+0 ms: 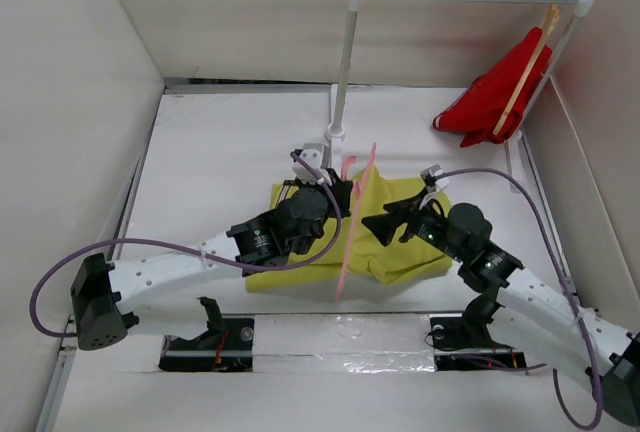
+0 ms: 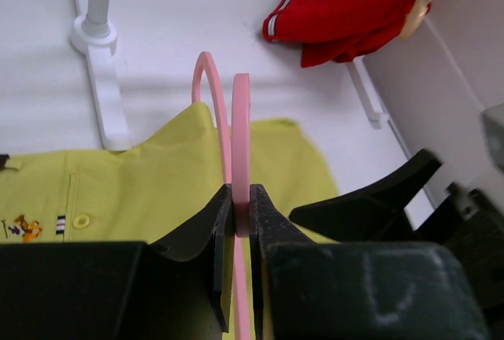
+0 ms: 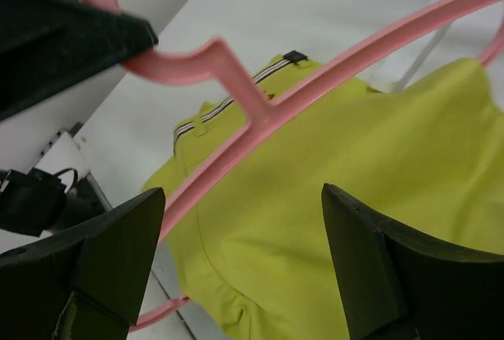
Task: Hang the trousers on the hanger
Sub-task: Place the trousers on the hanger, then place the hanger at the clothesline.
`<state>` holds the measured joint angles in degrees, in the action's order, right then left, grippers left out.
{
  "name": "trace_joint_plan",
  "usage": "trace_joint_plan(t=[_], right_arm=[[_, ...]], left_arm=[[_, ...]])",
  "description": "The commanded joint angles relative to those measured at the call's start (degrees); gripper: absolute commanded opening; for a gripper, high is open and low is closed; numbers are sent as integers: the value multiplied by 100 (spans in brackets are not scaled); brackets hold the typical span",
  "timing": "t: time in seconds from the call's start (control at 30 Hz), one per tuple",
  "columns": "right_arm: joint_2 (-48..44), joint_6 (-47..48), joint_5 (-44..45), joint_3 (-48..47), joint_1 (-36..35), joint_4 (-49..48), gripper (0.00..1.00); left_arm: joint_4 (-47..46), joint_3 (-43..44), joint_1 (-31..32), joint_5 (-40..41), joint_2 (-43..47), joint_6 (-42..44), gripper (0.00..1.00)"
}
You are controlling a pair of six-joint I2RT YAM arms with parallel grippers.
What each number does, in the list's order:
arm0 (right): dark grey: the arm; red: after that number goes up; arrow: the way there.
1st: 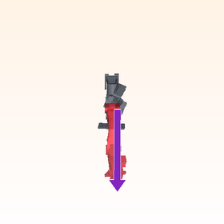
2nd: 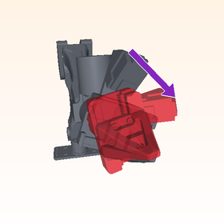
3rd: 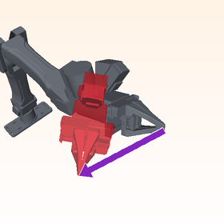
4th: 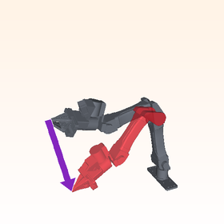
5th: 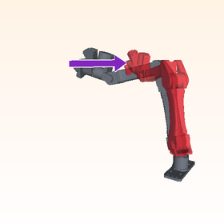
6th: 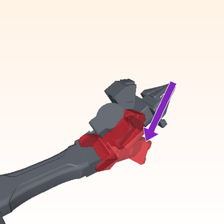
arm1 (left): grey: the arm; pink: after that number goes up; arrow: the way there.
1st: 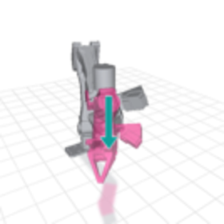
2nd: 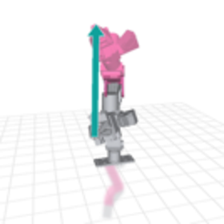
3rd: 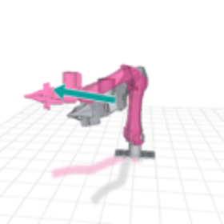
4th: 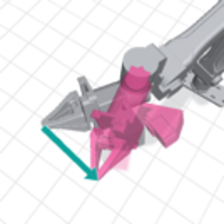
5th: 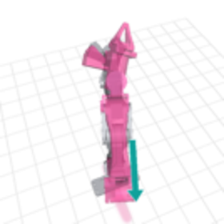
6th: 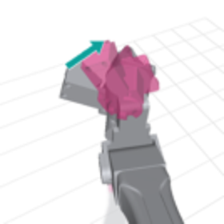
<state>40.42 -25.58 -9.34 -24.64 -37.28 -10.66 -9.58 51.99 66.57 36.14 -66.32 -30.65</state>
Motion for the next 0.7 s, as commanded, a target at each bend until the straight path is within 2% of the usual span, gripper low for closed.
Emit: trace_joint_plan(t=[0.0,0.1,0.13,0.27,0.37,0.47,0.57,0.67], right_arm=[[106,-150,1702,-540,-708,211,92],[19,44,2488,-1059,-904,844,94],[-43,88,2464,-1156,-904,1020,94],[-70,-86,1990,-1165,-1114,565,95],[369,-297,1621,-1218,-1404,188,95],[782,-561,1628,-1174,-1746,-331,94],[1115,-974,1550,-1087,-1879,-691,87],[1152,-1273,1839,-999,-2020,-832,75]], left_arm=[[-932,855,76,25,128,111,0],[-1010,1006,76,16,269,217,0],[-1002,1050,76,42,295,313,0],[-992,1173,76,113,383,420,0],[-1081,1287,76,104,270,499,0],[-1098,1481,76,113,94,578,0],[-1248,1691,76,121,-73,718,0],[-1396,1938,76,113,-187,982,0]])
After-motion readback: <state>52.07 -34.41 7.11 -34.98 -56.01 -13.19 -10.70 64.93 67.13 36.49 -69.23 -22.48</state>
